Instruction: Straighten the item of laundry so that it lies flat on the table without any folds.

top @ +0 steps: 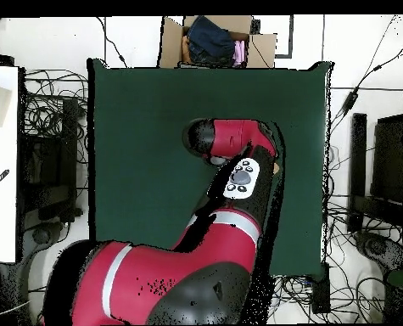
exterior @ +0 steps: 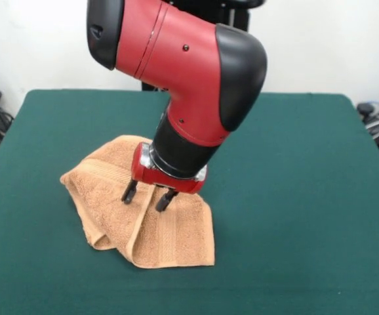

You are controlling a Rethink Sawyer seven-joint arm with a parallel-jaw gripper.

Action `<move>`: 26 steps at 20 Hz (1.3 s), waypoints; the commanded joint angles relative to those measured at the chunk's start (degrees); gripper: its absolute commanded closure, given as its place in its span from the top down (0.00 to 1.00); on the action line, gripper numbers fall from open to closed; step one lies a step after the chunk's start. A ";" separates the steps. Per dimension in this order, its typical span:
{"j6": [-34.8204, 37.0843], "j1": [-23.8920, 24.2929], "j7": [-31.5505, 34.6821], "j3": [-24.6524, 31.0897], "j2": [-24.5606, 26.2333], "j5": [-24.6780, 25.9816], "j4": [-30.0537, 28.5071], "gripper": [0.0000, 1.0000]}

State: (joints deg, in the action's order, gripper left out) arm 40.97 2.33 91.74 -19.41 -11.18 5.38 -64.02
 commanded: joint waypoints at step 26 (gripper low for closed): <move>-5.02 -2.18 5.25 5.71 -4.71 4.79 -13.31 1.00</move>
State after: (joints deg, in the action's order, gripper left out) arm 37.71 1.33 91.74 -19.18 -15.55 8.60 -70.71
